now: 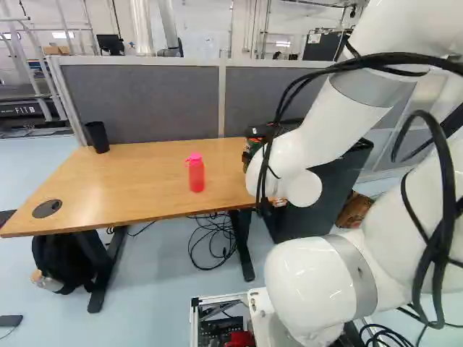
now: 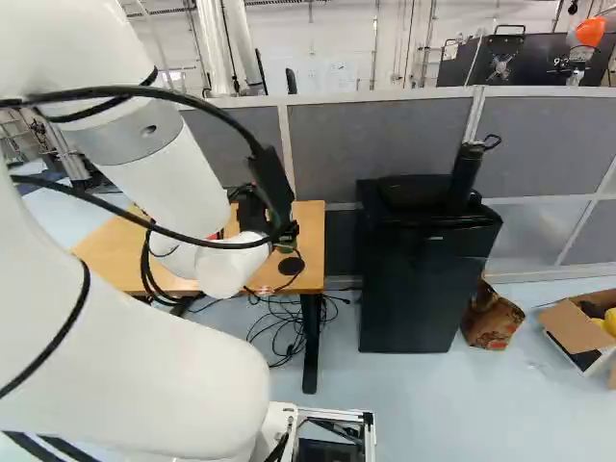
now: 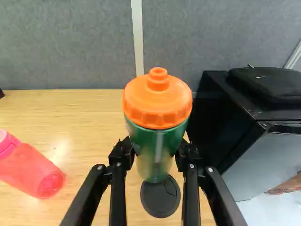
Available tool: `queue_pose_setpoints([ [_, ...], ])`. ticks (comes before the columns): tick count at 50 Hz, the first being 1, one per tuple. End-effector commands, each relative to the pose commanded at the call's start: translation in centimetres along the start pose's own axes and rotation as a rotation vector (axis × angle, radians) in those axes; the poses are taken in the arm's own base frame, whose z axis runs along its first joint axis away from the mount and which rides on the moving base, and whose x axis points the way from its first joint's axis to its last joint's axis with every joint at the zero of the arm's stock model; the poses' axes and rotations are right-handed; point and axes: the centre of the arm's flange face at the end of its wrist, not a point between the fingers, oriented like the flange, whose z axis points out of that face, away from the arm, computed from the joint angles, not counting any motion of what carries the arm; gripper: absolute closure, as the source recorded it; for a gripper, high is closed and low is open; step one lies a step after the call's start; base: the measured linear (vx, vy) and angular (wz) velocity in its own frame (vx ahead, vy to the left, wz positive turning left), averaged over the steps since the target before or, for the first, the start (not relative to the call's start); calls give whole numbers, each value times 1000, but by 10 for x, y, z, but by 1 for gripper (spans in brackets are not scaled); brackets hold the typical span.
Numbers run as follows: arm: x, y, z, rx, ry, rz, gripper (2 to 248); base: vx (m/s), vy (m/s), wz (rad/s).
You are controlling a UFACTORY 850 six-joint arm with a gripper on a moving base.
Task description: Pick up the green bottle from the table
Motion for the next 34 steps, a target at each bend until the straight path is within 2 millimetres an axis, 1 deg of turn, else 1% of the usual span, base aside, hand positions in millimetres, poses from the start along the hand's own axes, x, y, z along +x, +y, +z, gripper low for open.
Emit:
queue_pose_setpoints([
  [14,-6,2,-6,-7,5,3,140,0,0,0],
  [34,-7,2,-7,-8,6,3,140,0,0,0],
])
